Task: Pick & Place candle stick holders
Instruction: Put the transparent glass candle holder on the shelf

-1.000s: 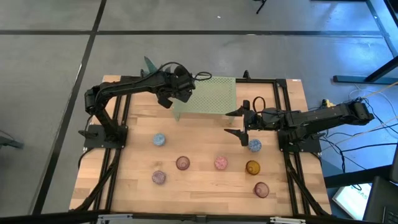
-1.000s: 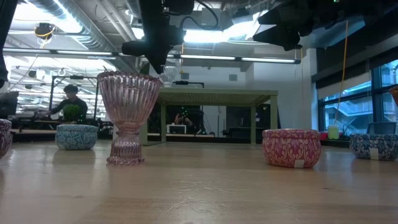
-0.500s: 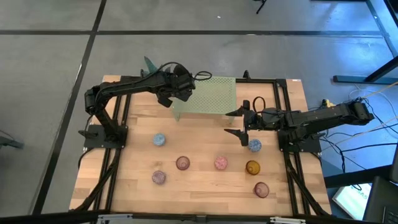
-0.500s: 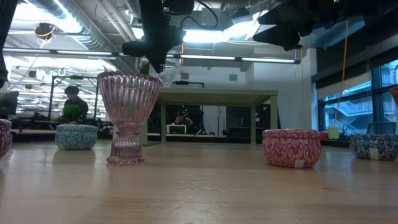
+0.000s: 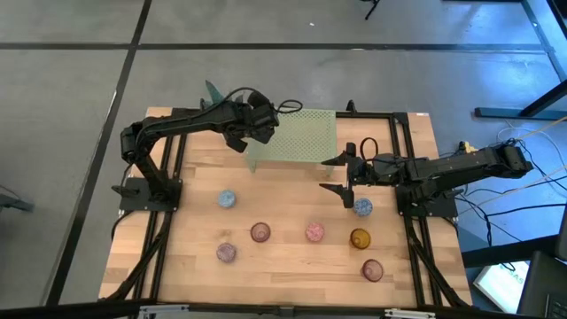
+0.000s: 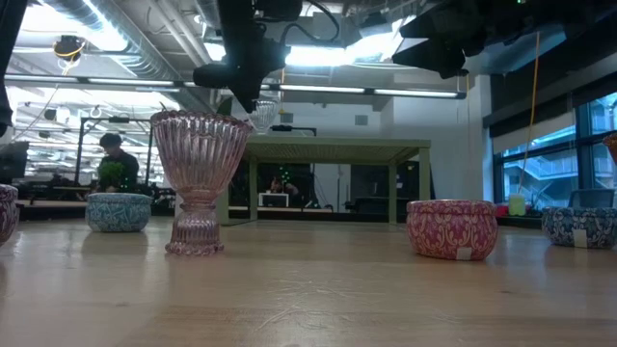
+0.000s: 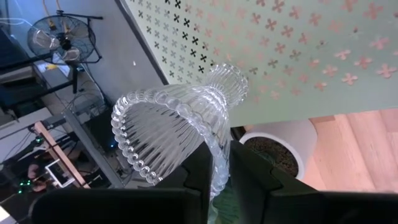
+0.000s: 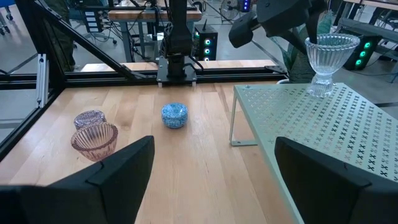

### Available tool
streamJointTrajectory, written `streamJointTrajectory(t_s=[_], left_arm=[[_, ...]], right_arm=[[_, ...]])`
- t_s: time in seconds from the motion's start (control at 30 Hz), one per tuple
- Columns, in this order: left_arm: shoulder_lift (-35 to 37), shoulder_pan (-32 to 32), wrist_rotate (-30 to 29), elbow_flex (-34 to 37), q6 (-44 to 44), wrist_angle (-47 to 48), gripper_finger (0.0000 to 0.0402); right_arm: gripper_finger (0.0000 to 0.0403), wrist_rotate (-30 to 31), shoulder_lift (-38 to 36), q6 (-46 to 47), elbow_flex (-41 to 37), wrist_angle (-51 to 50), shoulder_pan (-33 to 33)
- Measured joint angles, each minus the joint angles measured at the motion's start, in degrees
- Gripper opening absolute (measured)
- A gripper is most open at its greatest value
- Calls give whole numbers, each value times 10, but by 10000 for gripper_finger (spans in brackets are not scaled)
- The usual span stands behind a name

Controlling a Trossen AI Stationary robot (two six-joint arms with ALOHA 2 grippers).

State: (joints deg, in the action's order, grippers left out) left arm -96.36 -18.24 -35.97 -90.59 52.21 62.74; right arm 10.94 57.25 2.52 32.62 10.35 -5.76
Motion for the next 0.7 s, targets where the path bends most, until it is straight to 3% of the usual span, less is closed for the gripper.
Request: streamJointTrajectory(t_s=[0.33,0.7], left_arm=[[1,0,-3,-1,0,0,102],[1,12,-42,-1,0,0,114]], right_arm=[[337,0,0,0,0,0,0],[337,0,0,0,0,0,0]])
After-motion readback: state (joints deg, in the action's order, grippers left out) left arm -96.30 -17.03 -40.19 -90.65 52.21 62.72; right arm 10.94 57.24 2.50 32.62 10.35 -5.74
